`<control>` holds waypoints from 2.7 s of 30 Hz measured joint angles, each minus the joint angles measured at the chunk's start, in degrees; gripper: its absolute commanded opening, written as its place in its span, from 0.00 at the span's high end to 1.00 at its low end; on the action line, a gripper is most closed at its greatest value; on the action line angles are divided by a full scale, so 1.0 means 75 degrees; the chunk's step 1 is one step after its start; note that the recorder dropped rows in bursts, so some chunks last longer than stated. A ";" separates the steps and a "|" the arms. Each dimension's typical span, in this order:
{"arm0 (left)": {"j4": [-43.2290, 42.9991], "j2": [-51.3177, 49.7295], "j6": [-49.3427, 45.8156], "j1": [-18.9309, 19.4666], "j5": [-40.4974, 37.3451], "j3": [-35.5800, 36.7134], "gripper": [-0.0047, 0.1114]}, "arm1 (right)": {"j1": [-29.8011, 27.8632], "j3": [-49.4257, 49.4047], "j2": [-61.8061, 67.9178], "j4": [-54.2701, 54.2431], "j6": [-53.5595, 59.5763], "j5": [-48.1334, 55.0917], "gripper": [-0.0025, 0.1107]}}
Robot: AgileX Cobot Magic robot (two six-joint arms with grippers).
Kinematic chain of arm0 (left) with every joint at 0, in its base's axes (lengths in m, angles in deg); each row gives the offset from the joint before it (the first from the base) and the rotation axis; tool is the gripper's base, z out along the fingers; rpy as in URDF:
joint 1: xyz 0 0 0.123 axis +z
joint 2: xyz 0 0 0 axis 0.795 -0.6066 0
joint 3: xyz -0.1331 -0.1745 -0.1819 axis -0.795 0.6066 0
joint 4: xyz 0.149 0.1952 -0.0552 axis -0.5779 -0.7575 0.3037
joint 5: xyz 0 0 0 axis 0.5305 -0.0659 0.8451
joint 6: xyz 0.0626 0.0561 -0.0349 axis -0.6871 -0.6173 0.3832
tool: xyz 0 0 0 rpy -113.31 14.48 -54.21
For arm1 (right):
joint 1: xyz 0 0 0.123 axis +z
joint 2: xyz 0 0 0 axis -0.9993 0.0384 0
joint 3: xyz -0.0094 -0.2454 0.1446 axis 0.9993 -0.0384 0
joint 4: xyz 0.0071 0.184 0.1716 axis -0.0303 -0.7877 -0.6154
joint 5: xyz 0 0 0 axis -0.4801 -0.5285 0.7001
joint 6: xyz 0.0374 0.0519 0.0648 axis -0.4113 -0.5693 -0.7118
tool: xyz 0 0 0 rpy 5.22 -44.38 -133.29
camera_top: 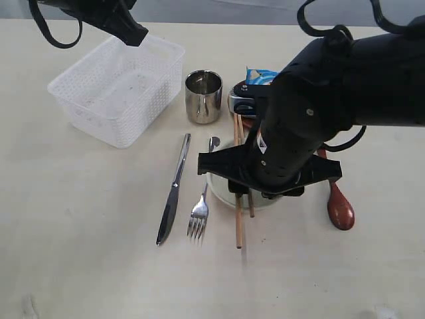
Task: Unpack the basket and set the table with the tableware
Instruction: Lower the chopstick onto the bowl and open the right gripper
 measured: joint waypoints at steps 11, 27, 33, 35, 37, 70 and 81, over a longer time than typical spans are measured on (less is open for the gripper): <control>0.0000 0.0000 0.0000 0.0000 0.0000 0.0000 0.96 | 0.0000 0.0422 -0.0313 0.0165 0.0094 -0.0879 0.55; 0.0000 0.0000 0.0000 0.0000 0.0000 0.0000 0.96 | 0.0000 0.1365 0.1047 0.1517 -0.0346 0.0129 0.56; 0.0000 0.0000 0.0000 0.0000 0.0000 0.0000 0.96 | 0.0000 0.1365 0.1303 0.1533 -0.0361 0.0108 0.56; 0.0000 0.0000 0.0000 0.0000 0.0000 0.0000 0.96 | 0.0000 0.1365 0.1332 0.1520 -0.0374 0.0090 0.56; 0.0000 0.0000 0.0000 0.0000 0.0000 0.0000 0.96 | 0.0000 0.1365 0.1332 0.1520 -0.0439 0.0090 0.56; 0.0000 0.0000 0.0000 0.0000 0.0000 0.0000 0.96 | 0.0000 0.1376 0.1332 0.1410 -0.1399 0.0711 0.65; 0.0000 0.0000 0.0000 0.0000 0.0000 0.0000 0.96 | 0.0000 0.1376 0.1152 0.1452 -0.1383 0.0660 0.63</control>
